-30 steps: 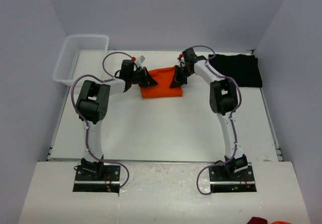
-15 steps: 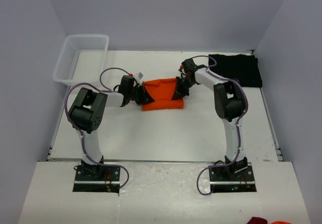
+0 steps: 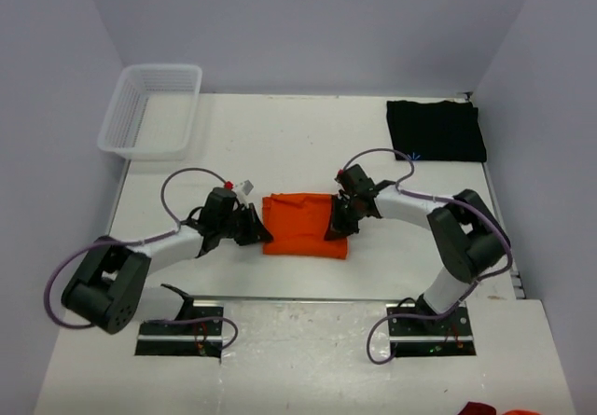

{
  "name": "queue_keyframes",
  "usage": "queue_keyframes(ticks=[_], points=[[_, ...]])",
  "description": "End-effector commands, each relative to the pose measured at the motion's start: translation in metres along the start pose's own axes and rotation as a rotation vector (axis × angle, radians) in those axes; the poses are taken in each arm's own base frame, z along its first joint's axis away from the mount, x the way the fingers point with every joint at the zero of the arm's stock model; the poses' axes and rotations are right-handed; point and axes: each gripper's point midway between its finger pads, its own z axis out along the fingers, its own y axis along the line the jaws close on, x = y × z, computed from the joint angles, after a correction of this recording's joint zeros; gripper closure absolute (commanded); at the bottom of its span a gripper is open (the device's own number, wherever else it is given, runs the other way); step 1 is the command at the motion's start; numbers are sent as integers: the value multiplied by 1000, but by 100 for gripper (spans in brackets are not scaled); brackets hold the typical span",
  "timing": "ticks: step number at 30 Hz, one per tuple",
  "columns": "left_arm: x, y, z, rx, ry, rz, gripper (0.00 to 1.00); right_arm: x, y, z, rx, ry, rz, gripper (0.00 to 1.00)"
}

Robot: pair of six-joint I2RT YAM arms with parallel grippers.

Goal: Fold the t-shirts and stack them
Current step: Fold the long partially folded tshirt into a neat square

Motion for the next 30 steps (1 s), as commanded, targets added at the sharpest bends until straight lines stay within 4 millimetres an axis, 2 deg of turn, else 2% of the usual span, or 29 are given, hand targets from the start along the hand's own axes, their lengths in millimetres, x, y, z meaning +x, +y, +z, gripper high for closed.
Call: queue_keyframes(ticks=[1,2,3,5,6,7,8,9,10,11,13,15,16,19,21,22,25,30], points=[[13,3,-23,-38,-34,-9,100,8,-10,-6,78,-118,-38,100],[17,2,-29,-45,-26,-6,100,14,-13,-8,95,-126,-49,100],[5,-13,-39,-12,-78,31,100,19,-11,-11,114,-145,-81,100],[-2,-20,-53,-31,-107,75,100,23,-1,-28,121,-208,-132,100],[-18,-30,-60,-31,-152,97,100,24,3,-35,116,-225,-141,100],[-23,-35,-64,-29,-163,112,100,19,19,-51,72,-269,-157,100],[-26,-37,-65,-34,-162,131,100,21,22,-59,70,-273,-167,100],[-35,-49,-68,-15,-173,146,100,20,27,-67,68,-290,-176,100],[-37,-52,-67,-9,-168,150,100,12,39,-80,51,-322,-188,100],[-38,-53,-61,-9,-152,147,100,14,35,-87,80,-311,-189,100],[-41,-62,-54,19,-140,157,100,-2,42,-104,113,-371,-207,100],[-37,-69,-39,43,-111,161,100,-10,37,-105,170,-381,-214,100],[-36,-70,-30,46,-104,157,100,-17,40,-109,178,-397,-223,100],[-23,-77,-13,57,-66,170,100,-31,29,-98,235,-369,-192,100],[-8,-80,-6,60,-25,182,100,-40,19,-90,271,-353,-169,100],[-9,-85,-1,76,-33,189,100,-43,18,-88,277,-351,-169,100],[8,-87,5,76,-2,207,100,-52,9,-80,307,-341,-153,100],[22,-72,6,40,16,197,100,-59,-8,-70,331,-307,-116,100]])
